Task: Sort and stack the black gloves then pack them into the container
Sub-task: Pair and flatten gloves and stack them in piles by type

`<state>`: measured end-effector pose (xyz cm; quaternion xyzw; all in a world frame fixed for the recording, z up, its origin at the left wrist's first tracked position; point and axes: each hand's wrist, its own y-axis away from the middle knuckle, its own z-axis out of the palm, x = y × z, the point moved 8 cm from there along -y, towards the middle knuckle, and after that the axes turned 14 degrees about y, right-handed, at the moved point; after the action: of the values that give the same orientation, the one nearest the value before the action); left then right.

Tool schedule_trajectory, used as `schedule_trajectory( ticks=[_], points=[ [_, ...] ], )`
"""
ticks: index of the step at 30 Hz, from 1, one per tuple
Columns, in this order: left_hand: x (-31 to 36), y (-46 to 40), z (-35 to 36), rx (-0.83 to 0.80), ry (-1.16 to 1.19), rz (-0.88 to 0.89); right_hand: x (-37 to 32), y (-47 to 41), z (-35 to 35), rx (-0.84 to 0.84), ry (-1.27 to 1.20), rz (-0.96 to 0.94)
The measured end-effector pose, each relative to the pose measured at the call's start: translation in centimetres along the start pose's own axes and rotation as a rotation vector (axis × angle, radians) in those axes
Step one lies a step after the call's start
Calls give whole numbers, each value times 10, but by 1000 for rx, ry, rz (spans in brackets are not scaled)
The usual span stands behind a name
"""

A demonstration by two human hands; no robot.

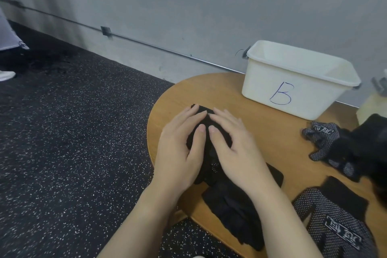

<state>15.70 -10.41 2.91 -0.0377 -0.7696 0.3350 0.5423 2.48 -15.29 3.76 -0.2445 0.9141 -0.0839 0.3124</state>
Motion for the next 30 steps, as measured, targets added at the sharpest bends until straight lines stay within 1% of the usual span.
schedule_trajectory(
  ticks=[3,6,11,16,19,21,23,26,28,30],
  points=[
    [-9,-2,5,-34,60,-77,5,3,7,-55,13,18],
    [-16,2,11,-86,71,-139,8,5,15,-113,39,39],
    [-20,8,10,-78,84,-184,8,10,21,-179,96,74],
    [-19,11,11,-65,33,-203,17,21,18,-216,65,165],
    [-15,13,10,-63,16,-205,19,27,13,-234,110,168],
    [-10,14,6,-40,11,-196,19,32,7,-224,126,168],
    [1,16,4,-18,-23,-150,21,39,0,-202,130,170],
    [33,21,7,11,-130,4,29,50,-14,-162,130,192],
    [56,30,23,-4,-116,77,40,58,-29,-116,130,211],
    [67,43,45,-50,-56,46,56,67,-49,-60,169,227]
  ],
)
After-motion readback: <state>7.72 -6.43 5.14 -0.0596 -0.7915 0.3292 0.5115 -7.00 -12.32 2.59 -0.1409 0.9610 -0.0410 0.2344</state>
